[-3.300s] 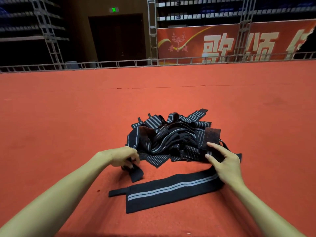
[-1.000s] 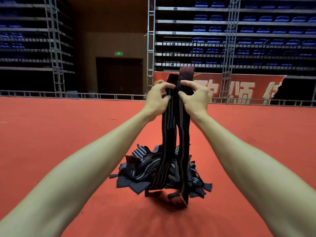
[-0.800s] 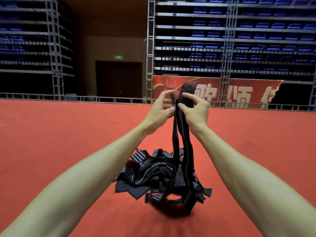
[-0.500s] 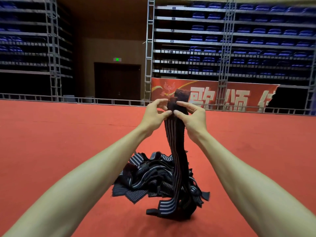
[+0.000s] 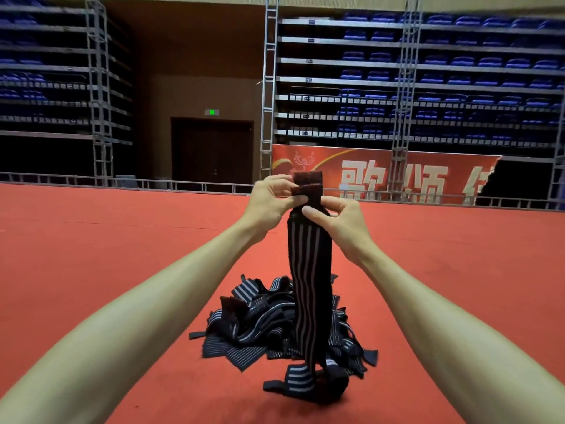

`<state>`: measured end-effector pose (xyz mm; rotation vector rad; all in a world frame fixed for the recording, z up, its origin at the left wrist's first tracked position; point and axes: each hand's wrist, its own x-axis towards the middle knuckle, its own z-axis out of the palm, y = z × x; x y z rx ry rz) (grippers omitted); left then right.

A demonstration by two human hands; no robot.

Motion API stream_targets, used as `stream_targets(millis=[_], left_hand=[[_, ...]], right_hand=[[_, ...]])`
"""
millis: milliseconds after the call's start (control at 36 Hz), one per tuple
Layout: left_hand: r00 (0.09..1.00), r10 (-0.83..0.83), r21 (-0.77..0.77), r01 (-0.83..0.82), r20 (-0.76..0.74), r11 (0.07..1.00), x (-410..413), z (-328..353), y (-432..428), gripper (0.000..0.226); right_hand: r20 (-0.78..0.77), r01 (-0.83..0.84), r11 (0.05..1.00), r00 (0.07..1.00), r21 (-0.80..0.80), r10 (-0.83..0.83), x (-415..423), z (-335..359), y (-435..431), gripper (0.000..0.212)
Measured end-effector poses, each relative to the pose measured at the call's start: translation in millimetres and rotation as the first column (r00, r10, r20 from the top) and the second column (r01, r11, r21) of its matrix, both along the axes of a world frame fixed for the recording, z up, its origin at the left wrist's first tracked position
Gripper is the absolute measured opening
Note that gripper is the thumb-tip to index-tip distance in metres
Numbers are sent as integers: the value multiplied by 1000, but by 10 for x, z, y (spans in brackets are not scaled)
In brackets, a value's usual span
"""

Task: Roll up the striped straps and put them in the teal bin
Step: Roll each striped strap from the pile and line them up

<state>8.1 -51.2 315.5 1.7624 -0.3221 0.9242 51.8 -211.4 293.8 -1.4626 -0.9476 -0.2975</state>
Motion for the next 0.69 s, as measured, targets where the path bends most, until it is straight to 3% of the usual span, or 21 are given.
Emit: stream_targets(millis=[83,194,333,528,694], left_hand=[[993,-118,-95,116,-13,989,-20,12,-25,10],[988,-154,-133,149,-28,980,-48,25,-46,10],[992,-129,-100,129,4,987,-62,83,-82,13],[988,-151,-71,153,31,986,-110,196,-102,11],[992,-112,28,110,57,994,-170,298,-79,7]], right_hand=[[-3,-13,999,1000,36,13,-36,44,15,12],[-9,-22,999,1000,25,22,-21,94,4,12],[11,-55,995,998,80,54,-76,196,-5,20],[68,88,992,993,89,-94,-82,326,-28,9],[139,173,981,973,85,-184,-84,406,-50,16]])
